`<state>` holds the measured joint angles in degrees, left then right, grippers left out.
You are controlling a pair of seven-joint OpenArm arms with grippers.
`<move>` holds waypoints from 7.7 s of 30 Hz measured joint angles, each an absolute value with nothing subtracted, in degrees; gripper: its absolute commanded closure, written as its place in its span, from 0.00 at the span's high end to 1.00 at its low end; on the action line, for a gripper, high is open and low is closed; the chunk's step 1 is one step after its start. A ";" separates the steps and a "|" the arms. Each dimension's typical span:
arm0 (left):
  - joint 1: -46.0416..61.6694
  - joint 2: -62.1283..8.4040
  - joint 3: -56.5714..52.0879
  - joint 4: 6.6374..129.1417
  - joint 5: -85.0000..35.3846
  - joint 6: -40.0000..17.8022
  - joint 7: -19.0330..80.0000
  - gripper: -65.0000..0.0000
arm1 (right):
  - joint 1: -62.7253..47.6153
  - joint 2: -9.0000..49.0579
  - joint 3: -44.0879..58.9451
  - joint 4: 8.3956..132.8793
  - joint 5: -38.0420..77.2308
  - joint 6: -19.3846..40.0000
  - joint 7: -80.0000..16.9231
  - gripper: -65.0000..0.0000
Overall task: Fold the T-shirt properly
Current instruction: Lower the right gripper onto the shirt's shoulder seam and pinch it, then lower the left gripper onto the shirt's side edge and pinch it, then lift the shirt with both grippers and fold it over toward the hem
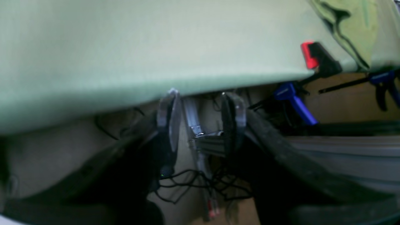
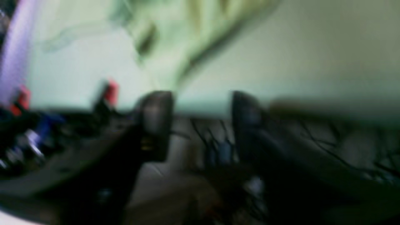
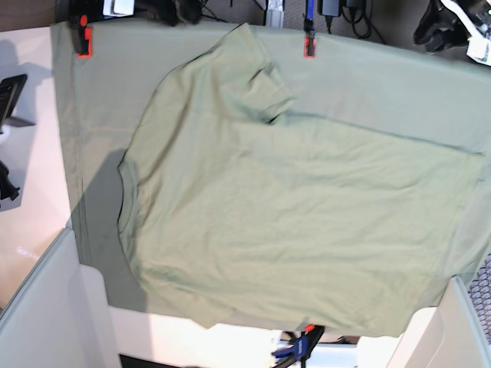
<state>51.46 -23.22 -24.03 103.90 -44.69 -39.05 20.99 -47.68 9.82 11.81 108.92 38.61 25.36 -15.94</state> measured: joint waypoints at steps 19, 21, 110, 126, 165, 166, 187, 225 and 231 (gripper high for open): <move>52.05 -30.15 -23.99 103.96 -46.13 -39.05 20.99 0.39 | -37.15 -5.63 11.90 105.91 35.46 15.18 -24.56 0.60; 52.05 -30.17 -23.99 103.96 -46.09 -39.05 20.99 0.39 | -37.30 -6.33 11.90 105.91 35.07 14.31 -24.56 0.60; 5.74 -34.74 -15.66 63.53 -49.04 -27.20 30.85 0.52 | -33.78 -8.43 3.88 100.75 24.77 16.05 -17.82 0.00; 6.17 -34.61 -15.38 64.62 -47.86 -36.99 32.16 0.00 | -33.78 -8.43 3.88 100.75 24.77 16.05 -17.65 0.00; 8.73 -39.53 -23.44 68.23 -60.20 -38.81 35.73 0.00 | -31.20 -8.43 7.75 118.85 24.71 16.51 -21.17 0.00; 7.84 -39.53 -23.22 68.23 -59.20 -38.81 34.74 0.00 | -29.41 -8.43 8.56 118.85 24.71 16.53 -21.15 0.00; -23.81 -38.68 -0.69 44.62 -35.97 -39.42 16.36 0.00 | 10.00 -5.41 10.59 87.59 11.94 16.88 -20.93 0.00; -27.66 -39.75 -5.93 39.57 -45.01 -22.90 30.39 0.58 | 14.13 -3.84 12.69 92.68 12.58 15.79 -32.88 0.69; -24.08 -42.74 -7.90 39.88 -57.28 -32.62 35.59 0.58 | 6.90 -3.99 13.63 95.98 13.30 13.93 -34.17 0.69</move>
